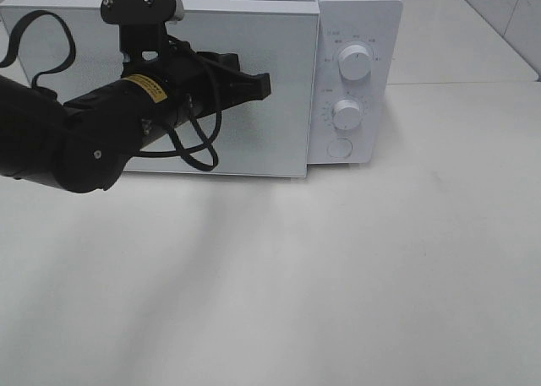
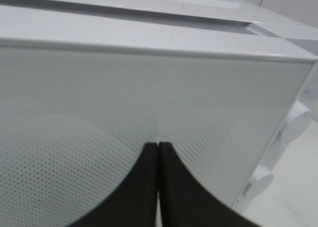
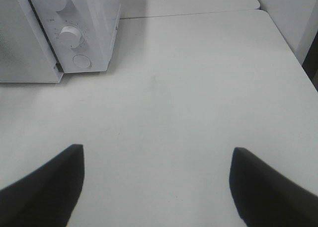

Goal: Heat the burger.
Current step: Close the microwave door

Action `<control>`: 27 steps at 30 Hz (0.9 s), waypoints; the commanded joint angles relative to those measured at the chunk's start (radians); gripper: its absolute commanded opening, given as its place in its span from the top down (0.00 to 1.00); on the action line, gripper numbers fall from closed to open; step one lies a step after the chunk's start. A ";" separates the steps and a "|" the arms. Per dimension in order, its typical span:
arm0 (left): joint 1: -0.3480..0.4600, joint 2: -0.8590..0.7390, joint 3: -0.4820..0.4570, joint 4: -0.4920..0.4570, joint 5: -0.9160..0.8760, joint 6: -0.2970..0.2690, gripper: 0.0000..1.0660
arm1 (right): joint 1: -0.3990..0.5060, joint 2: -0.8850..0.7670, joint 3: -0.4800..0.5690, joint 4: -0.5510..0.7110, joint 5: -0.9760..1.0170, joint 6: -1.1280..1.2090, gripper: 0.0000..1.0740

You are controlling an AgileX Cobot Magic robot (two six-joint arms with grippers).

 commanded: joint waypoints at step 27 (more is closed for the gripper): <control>0.068 0.118 -0.186 -0.066 0.036 0.056 1.00 | -0.006 -0.026 0.001 0.000 -0.010 0.001 0.29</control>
